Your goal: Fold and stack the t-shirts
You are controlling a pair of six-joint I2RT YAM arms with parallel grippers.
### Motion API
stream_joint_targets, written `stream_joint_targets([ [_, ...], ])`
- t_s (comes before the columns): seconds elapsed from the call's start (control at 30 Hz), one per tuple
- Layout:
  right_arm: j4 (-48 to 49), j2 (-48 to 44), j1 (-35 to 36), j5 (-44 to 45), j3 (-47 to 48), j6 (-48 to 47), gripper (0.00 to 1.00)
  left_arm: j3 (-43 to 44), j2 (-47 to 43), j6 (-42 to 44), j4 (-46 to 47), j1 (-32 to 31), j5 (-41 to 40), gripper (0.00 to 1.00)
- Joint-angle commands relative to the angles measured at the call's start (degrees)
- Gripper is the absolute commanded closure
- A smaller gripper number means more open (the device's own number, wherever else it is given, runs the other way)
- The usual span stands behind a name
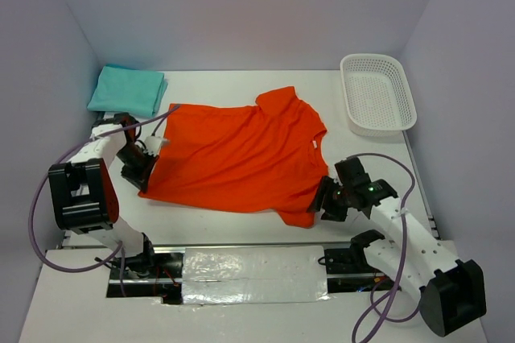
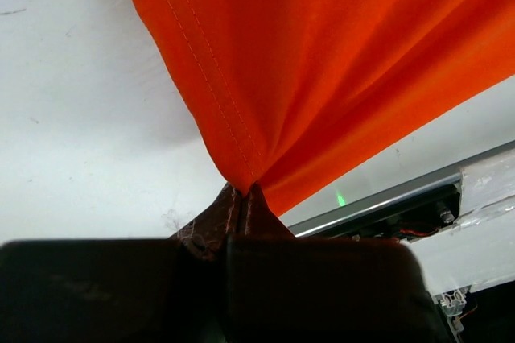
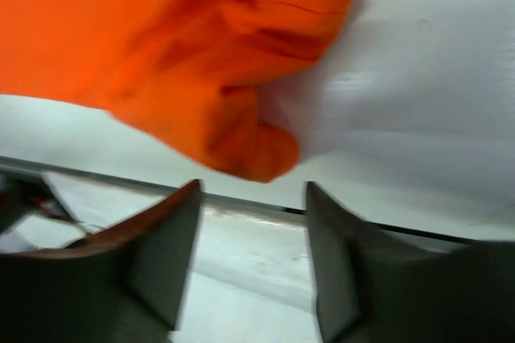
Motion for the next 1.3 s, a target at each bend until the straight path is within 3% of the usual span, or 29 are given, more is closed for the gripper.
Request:
stream_joint_targets([
  [0.0,-0.03,-0.95,0.49,-0.26,4.86,2.03,0.35,2.42,-2.01,1.91,-2.26,0.38,-1.13,1.0],
  [0.07,0.58,0.02,0.49,-1.92,4.08,1.76,0.27,2.77,-1.66,2.08,-2.61,0.38,-1.05,0.97],
  [0.1,0.59,0.29,0.49,-1.93,3.55,1.76,0.26,2.69,-1.74,2.34,-2.52,0.47,-0.96,0.89],
  [0.2,-0.64,-1.73,0.49,0.09,1.96,1.33,0.33,2.77,-2.62,3.74,-2.35,1.08,0.44,0.69],
  [0.3,-1.0,-4.01,0.93,-0.08,1.87,0.62,0.36,3.83,-5.07,8.75,-2.96,3.27,3.42,0.59],
  [0.43,3.74,-2.09,1.89,-2.46,-0.06,0.0,0.27,6.29,-5.88,17.01,-7.69,6.97,7.91,0.44],
  [0.47,5.23,-0.35,2.25,-1.24,-0.06,-0.08,0.27,6.12,-5.61,17.63,-8.14,6.8,10.09,0.29],
  [0.57,9.79,2.47,2.78,-0.35,-1.02,0.0,0.26,2.0,-6.13,15.99,-5.18,3.91,10.04,0.2],
  [0.7,15.78,5.64,3.04,-1.76,-2.43,1.41,0.26,-6.17,-4.13,13.34,2.22,1.61,3.8,0.18],
  [0.77,18.15,6.88,3.48,-0.7,-2.43,1.67,0.27,-7.06,-2.46,11.32,4.49,1.52,2.47,0.12],
  [0.87,19.92,8.37,3.66,1.49,-2.52,1.85,0.31,-7.95,-3.06,9.91,8.09,1.61,3.78,0.12],
  [1.07,22.38,11.98,3.66,-0.52,-4.1,1.23,0.55,-8.21,-3.33,7.62,13.12,1.61,7.12,0.23],
  [1.2,20.98,11.19,3.66,0.27,-3.93,0.27,0.57,-8.21,-2.89,7.79,12.52,1.17,10.64,0.27],
  [1.23,20.46,11.01,3.66,0.35,-3.67,0.09,0.58,-8.38,-2.54,7.79,12.25,1.0,10.47,0.3],
  [1.27,19.75,10.84,3.66,0.53,-3.58,-0.17,0.64,-8.56,-1.75,7.71,12.07,0.82,9.86,0.4],
])
